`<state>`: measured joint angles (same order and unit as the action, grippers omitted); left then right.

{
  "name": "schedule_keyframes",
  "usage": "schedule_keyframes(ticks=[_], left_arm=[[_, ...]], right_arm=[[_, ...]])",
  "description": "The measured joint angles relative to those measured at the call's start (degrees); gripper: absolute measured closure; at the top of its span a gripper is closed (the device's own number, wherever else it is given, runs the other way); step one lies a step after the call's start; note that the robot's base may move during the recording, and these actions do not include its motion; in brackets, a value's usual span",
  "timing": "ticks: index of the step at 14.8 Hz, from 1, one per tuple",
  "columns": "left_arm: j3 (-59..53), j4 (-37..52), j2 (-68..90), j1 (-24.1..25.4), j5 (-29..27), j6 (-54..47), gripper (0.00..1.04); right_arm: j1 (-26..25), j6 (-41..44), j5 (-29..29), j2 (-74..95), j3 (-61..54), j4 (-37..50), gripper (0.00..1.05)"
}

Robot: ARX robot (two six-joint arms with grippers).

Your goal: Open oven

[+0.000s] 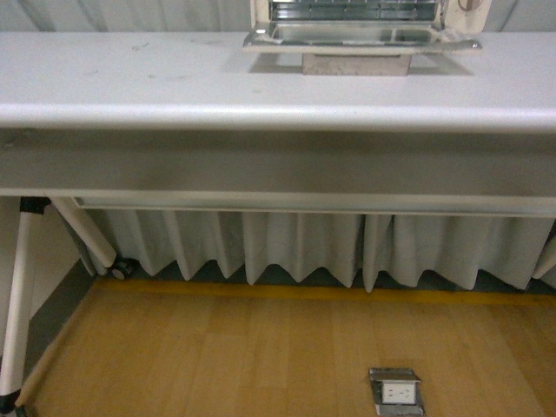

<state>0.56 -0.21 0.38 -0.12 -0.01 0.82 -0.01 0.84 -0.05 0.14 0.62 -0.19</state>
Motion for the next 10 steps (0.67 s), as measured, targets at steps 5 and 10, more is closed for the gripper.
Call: schedule_keyframes(ticks=[5,10], left_arm=[[0.0,0.02,0.0,0.0,0.0,-0.02,0.07],[0.0,0.02,0.0,0.0,0.07,-0.04,0.07]], right_arm=[[0.0,0.0,0.04,0.0,0.0,0.0,0.06],[0.0,0.0,0.02,0.0,0.0,-0.02,0.06]])
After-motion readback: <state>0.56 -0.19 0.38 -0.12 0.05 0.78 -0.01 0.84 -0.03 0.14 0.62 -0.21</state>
